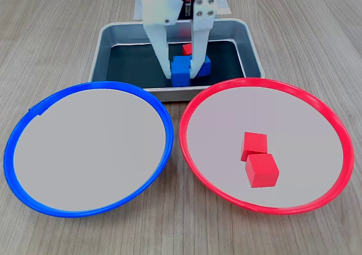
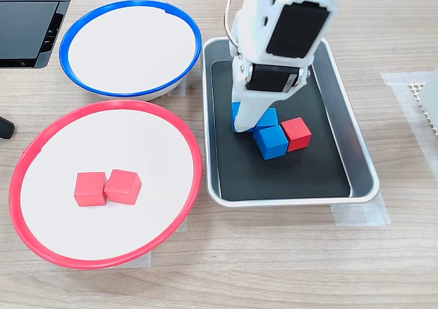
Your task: Move six blocks tray to matching dishes
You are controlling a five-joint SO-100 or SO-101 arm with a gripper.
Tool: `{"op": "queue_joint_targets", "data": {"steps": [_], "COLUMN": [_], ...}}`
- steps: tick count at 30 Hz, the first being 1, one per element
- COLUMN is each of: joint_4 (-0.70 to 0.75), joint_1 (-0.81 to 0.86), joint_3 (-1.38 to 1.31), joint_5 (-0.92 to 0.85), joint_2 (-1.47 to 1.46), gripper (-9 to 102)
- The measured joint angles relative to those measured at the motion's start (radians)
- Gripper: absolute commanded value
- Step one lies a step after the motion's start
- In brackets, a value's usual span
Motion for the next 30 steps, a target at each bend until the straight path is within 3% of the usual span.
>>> {"op": "queue_joint_targets", "data": {"steps": [3, 7, 8, 10, 15, 18, 22, 24, 26, 28, 30], "joint_4": [0.201, 0.259, 0.212, 0.135, -0.133, -0.224, -0.282, -0.288, -0.29, -0.288, -0.281], "joint_1": [-0.026, -0.018, 0.008, 0.058, 0.152, 0.153, 0.172, 0.169, 0.167, 0.167, 0.169], "joint_3": [-0.072, -0.169, -0.192, -0.202, -0.219, -0.249, -0.253, -0.253, -0.255, -0.255, -0.255], "joint_5": [0.081, 0.307, 0.433, 0.522, 0.565, 0.574, 0.537, 0.494, 0.482, 0.479, 0.476], "joint_2": [0.117, 0.193, 0.198, 0.17, -0.026, -0.13, -0.207, -0.218, -0.216, -0.216, -0.201], "gripper": [0, 0, 0, 0, 0, 0, 19, 24, 19, 0, 0]}}
